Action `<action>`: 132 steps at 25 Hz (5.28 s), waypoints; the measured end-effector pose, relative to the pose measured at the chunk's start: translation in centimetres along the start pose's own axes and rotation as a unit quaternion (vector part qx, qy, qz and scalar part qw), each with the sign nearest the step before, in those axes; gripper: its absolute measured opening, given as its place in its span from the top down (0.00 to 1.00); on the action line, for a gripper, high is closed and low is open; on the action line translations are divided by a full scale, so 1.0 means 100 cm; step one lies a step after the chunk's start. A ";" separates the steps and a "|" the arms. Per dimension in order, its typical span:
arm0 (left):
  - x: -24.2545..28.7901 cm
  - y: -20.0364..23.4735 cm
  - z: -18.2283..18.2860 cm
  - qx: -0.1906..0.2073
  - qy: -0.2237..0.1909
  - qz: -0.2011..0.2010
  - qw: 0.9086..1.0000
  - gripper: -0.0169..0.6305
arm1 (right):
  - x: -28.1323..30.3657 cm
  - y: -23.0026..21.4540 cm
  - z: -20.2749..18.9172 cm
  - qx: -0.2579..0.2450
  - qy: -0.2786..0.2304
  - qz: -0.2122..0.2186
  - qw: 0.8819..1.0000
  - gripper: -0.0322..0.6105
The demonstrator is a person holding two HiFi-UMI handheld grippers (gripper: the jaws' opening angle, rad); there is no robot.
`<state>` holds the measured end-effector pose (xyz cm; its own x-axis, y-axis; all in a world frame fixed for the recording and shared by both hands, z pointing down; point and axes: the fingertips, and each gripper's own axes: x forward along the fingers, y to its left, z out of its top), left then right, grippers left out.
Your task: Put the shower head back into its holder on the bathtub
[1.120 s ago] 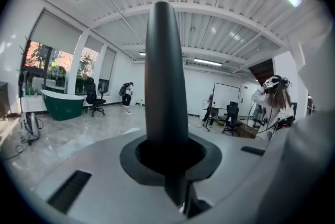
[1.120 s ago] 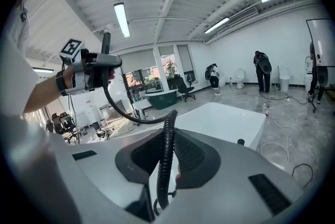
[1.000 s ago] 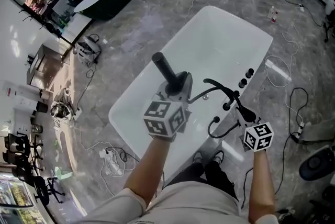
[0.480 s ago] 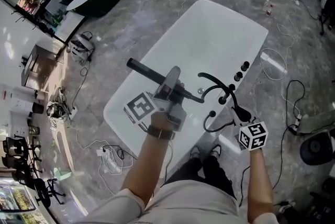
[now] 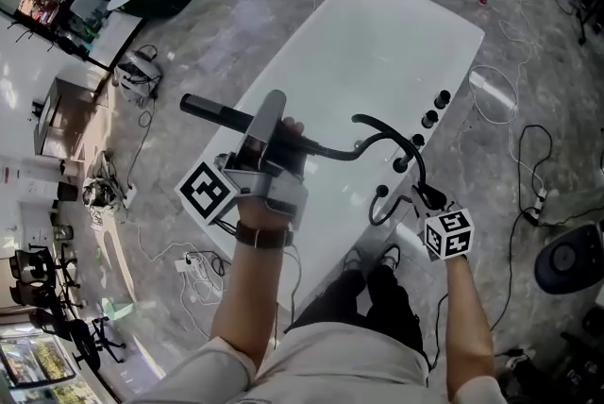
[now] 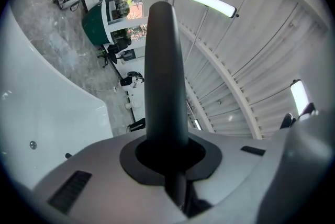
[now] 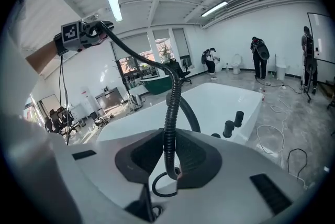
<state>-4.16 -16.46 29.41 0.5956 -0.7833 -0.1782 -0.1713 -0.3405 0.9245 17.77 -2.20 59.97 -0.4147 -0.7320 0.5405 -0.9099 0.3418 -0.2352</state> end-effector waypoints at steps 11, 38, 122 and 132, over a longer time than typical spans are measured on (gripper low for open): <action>-0.005 0.001 0.028 0.056 -0.018 0.017 0.998 0.91 | 0.024 -0.010 -0.069 0.032 0.060 -0.003 0.998 0.82; -0.042 0.108 0.048 -0.124 -0.112 0.004 0.986 0.91 | 0.158 -0.044 -0.184 -0.081 0.127 -0.038 0.988 0.79; 0.004 0.092 -0.106 0.364 0.089 0.131 0.918 0.91 | -0.093 -0.035 0.198 -0.199 -0.106 -0.173 0.959 0.85; -0.001 0.094 -0.112 0.361 0.086 0.145 0.917 0.91 | -0.040 0.045 0.095 -0.266 0.025 -0.060 0.962 0.85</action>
<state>2.96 -13.79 41.89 0.5475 -0.8226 0.1535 -0.7799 -0.4351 0.4500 15.17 -3.31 49.07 -0.2942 -0.7606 0.5787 -0.8103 0.5196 0.2710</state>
